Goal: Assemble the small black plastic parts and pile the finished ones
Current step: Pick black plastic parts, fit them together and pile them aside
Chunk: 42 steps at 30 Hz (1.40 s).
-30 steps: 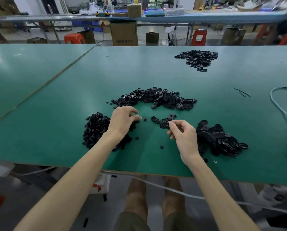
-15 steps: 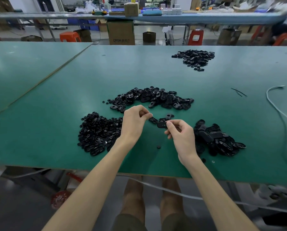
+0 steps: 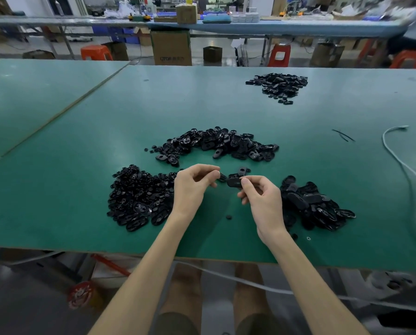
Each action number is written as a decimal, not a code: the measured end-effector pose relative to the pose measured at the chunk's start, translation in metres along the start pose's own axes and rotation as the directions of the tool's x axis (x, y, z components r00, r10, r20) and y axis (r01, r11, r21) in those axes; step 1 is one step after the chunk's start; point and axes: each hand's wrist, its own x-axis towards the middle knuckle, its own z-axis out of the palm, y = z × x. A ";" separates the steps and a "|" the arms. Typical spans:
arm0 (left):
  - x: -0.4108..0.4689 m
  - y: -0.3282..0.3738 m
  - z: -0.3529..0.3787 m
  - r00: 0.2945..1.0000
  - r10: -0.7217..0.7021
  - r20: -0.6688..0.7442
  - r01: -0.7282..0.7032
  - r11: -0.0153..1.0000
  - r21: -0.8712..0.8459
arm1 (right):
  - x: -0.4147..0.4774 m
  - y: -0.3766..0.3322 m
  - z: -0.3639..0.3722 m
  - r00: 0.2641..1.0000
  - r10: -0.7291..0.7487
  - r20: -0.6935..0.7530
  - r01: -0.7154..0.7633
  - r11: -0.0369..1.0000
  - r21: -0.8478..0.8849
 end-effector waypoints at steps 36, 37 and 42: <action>-0.006 0.003 0.004 0.995 0.081 0.060 -0.084 0.995 0.061 | 0.002 0.000 -0.001 0.999 0.018 0.038 -0.021 0.996 0.085; -0.006 0.004 0.004 0.995 0.081 0.049 -0.084 0.995 0.051 | 0.002 0.000 -0.001 0.999 0.017 0.050 -0.020 0.997 0.076; -0.006 0.005 0.004 0.996 0.076 0.041 -0.078 0.996 0.039 | 0.003 0.000 -0.001 0.998 0.009 0.057 -0.013 0.998 0.056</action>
